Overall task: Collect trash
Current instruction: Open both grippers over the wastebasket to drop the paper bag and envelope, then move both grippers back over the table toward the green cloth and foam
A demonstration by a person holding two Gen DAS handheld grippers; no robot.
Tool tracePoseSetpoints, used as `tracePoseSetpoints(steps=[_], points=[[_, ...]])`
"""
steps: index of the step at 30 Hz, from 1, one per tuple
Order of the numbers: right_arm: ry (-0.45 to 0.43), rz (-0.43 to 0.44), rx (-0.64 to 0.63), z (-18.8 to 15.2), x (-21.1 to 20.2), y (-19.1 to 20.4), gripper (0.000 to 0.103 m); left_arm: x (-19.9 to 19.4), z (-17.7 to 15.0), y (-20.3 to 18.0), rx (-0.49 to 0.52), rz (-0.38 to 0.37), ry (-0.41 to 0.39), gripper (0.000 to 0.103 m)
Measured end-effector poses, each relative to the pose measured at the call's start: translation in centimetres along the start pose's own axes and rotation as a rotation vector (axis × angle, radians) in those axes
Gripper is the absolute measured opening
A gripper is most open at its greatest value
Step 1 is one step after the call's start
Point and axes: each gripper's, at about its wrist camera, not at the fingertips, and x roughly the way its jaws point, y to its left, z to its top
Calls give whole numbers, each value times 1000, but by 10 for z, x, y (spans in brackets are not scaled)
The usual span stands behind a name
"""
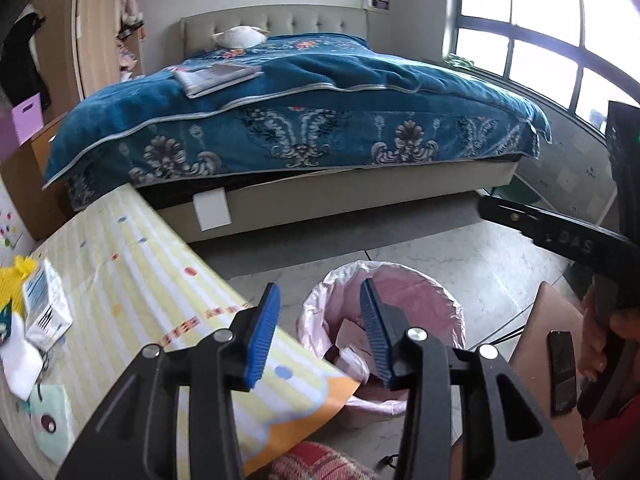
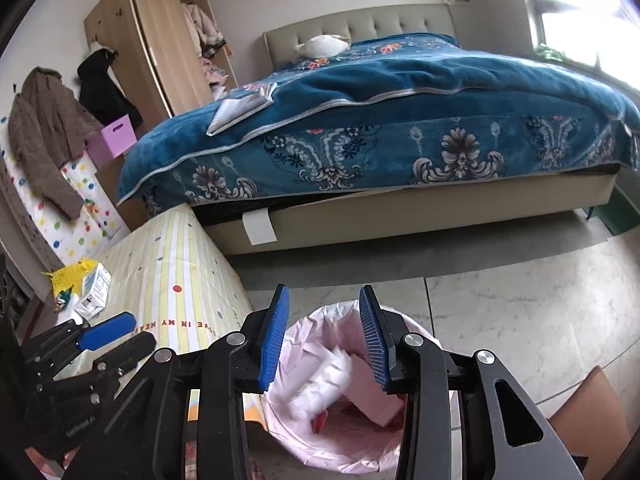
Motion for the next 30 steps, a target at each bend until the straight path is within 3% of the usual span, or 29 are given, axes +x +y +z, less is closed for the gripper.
tracePoseSetpoints(steps=[7,13,25,30], points=[[20,27,-12,-8,-11,11,38,-25,-17,23,-50,56,1,42],[63,61,-67,-20,-9,44,38,-53,-40,52,-108,127,-6,49],[120,174,-266,-43,-5,169,39,-120,-108,139,-268,326,-20,61],[161,221,-365,-54,5,225,49,-140,-138,176,-341,401,-8,68]])
